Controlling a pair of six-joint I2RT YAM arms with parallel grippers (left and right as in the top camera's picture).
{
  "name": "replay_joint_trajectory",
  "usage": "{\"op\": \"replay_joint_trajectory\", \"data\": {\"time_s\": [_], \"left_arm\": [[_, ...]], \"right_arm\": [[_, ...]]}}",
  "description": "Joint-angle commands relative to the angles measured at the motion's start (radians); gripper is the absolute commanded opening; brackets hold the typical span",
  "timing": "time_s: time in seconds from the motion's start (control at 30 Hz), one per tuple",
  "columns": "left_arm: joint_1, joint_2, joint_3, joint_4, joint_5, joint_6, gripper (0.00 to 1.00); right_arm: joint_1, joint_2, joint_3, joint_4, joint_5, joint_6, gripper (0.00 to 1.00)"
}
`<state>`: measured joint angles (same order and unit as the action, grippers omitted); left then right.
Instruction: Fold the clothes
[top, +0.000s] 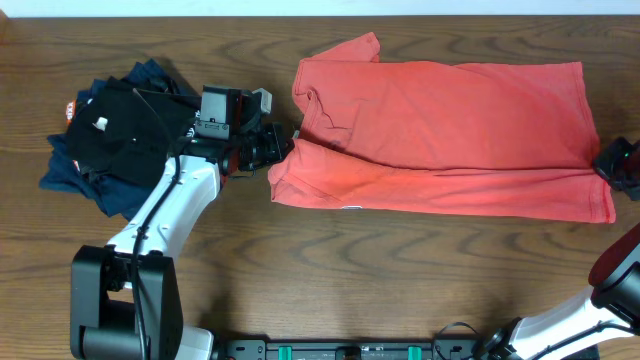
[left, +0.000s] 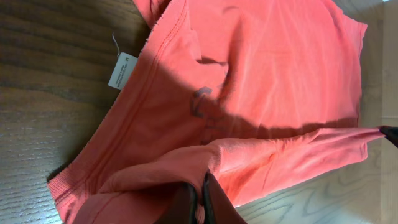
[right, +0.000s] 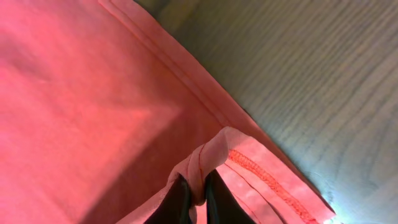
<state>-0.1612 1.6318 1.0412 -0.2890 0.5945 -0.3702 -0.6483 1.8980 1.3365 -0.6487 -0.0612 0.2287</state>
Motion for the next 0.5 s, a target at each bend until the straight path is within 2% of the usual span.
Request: {"op": "replay_joint_trajectory", "data": {"time_s": [0.0,0.03,0.17,0.27,0.37,0.47], "left_arm": [[-0.002,0.011,0.004,0.004,-0.012,-0.002,0.06],[-0.002,0.011,0.004,0.004,-0.012,-0.002,0.07],[-0.002,0.011,0.004,0.003,-0.01,-0.002,0.51],[-0.004,0.011,0.004,0.001,0.0,-0.002,0.55],[-0.017,0.011,0.004,-0.005,0.0,0.001,0.55],[-0.058,0.011,0.004,-0.01,0.0,0.049,0.53]], "right_arm": [[0.008,0.002,-0.007,0.005,-0.026,-0.005,0.21],[0.008,0.002,-0.007,0.004,-0.026,-0.006,0.25],[0.008,0.002,-0.007,-0.036,-0.009,-0.017,0.27],[0.008,0.002,-0.007,-0.075,0.019,-0.017,0.27],[0.008,0.002,-0.012,-0.123,0.061,-0.017,0.17],[0.008,0.002,-0.037,-0.122,0.098,-0.016,0.15]]}}
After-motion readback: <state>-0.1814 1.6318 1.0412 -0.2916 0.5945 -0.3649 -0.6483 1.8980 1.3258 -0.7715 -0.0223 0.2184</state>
